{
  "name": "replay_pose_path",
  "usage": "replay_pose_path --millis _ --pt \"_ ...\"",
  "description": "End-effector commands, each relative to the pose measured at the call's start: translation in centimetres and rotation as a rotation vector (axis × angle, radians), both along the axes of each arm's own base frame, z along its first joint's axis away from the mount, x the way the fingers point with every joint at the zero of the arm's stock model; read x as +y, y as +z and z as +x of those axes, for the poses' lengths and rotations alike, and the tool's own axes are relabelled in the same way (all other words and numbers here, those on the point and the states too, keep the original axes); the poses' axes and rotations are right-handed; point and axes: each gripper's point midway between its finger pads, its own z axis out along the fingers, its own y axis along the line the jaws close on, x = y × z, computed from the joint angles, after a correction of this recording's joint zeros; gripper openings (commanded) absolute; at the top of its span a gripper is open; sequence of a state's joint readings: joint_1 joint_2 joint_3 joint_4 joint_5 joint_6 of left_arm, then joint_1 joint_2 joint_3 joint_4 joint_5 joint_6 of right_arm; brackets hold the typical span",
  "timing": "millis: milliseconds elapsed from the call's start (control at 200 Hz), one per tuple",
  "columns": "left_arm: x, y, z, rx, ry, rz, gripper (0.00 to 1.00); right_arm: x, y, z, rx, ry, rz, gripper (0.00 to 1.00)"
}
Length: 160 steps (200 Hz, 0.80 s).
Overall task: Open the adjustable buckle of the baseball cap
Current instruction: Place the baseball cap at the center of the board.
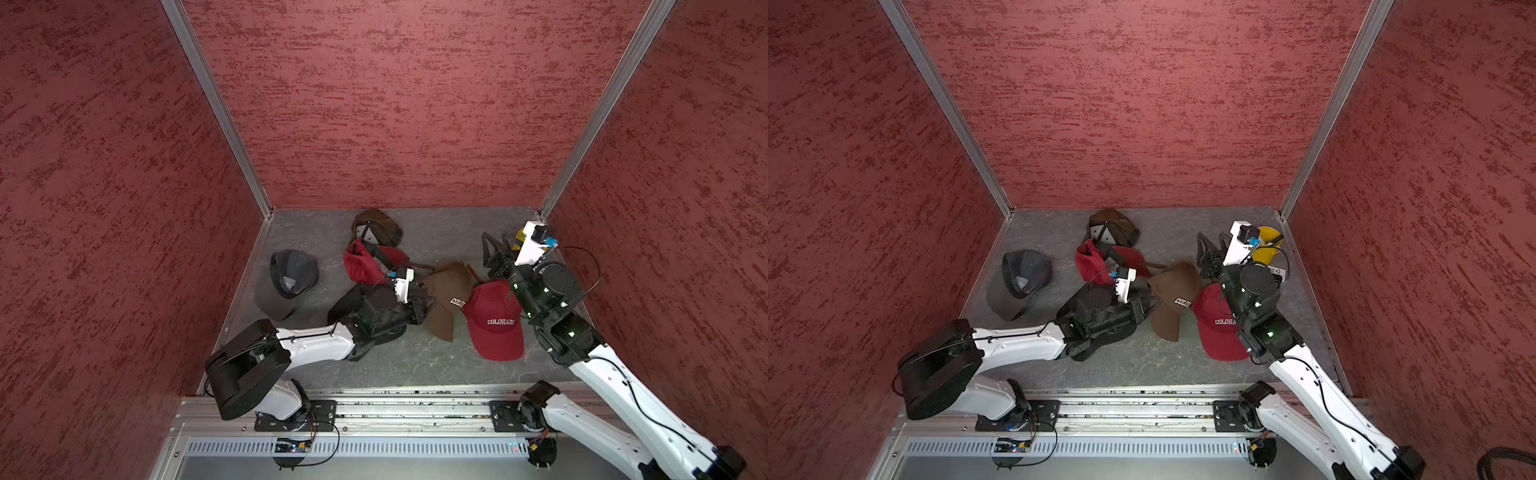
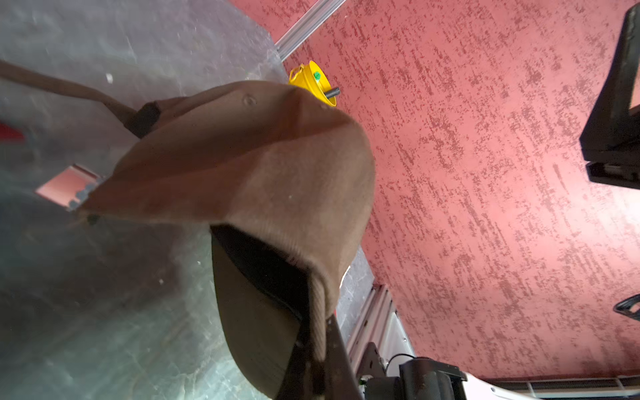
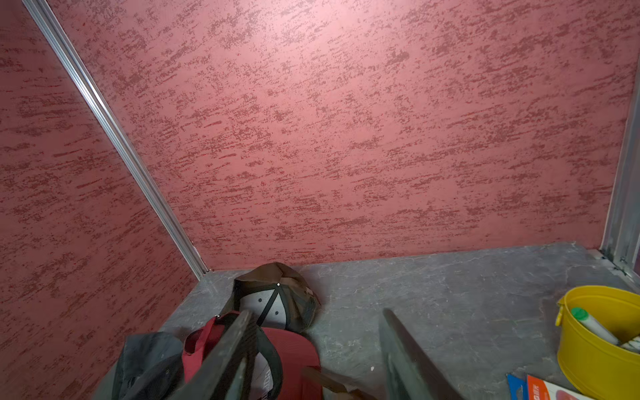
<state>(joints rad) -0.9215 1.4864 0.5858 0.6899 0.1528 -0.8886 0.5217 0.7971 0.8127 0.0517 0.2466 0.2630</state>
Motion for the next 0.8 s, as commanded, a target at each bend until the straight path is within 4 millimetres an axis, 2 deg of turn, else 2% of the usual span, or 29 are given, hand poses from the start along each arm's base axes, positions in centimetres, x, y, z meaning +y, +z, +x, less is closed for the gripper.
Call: replay_pose_path --millis 0,90,250,451,541,641,706,797 --pt "-0.9 0.3 -0.2 0.027 0.016 -0.137 0.00 0.1 -0.3 -0.5 0.012 0.021 0.018 0.57" --pt "-1.7 -1.3 -0.7 0.065 -0.003 -0.165 0.00 0.1 -0.5 -0.5 0.025 0.025 0.008 0.57" --pt "-1.8 -3.4 -0.5 0.113 0.005 -0.197 0.00 0.1 -1.0 -0.4 0.039 0.023 -0.001 0.58" --pt "-2.3 -6.6 -1.1 0.204 0.003 -0.098 0.00 0.7 -1.5 -0.1 0.050 0.040 -0.026 0.58" --pt "-2.1 -8.1 -1.3 0.256 0.019 -0.017 0.04 0.7 -1.8 0.0 0.054 0.041 -0.032 0.59" --pt "-2.0 -9.5 -2.2 0.275 0.009 0.146 0.14 0.7 -2.2 0.0 0.054 0.039 -0.033 0.59" --pt "-2.5 -9.4 -2.9 0.256 -0.018 0.223 0.18 0.8 -2.5 0.1 0.056 0.041 -0.032 0.59" --pt "-2.0 -10.1 -3.3 0.273 -0.013 0.283 0.27 0.9 -2.8 0.2 0.061 0.043 -0.029 0.59"
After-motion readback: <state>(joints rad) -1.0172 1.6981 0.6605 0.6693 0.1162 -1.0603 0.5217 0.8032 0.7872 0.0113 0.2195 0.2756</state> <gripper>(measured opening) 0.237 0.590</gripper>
